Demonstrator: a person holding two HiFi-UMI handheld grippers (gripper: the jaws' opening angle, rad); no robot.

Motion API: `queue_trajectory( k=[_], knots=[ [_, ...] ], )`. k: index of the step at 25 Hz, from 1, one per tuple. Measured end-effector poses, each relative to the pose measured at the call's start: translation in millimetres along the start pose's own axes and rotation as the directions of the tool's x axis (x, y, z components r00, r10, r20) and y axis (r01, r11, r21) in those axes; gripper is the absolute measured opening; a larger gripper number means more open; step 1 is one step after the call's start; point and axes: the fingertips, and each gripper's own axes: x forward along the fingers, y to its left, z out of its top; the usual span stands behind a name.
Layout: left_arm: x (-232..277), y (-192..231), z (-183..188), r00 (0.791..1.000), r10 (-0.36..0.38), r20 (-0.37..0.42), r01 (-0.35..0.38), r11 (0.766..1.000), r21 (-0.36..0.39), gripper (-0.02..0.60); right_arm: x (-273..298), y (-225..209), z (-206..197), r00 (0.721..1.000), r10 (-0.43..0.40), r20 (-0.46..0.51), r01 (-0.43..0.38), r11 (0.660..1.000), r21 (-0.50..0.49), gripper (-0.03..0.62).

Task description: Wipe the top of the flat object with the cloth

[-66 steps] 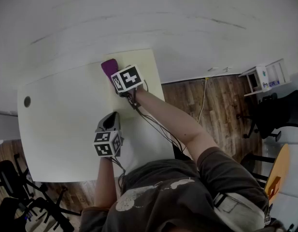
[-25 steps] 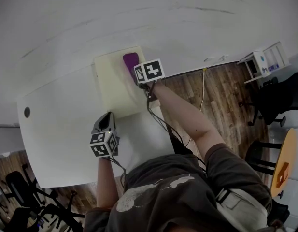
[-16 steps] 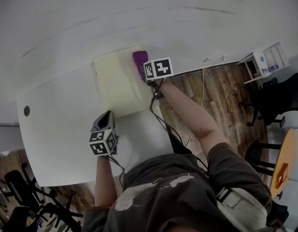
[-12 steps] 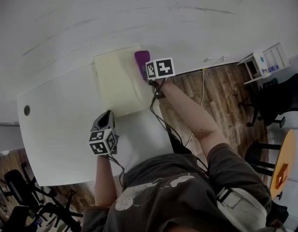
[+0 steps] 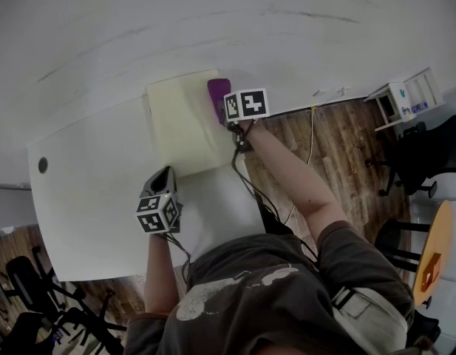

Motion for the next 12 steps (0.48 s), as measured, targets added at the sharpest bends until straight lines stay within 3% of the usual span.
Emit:
queue_trajectory(
  k=[12],
  knots=[
    [1, 0, -1, 1.0, -0.003, 0.0, 0.003, 1.0, 0.001, 0.011, -2, 97, -10, 0.987, 0.162, -0.021, -0.163, 0.974, -0.159, 0.098]
  ],
)
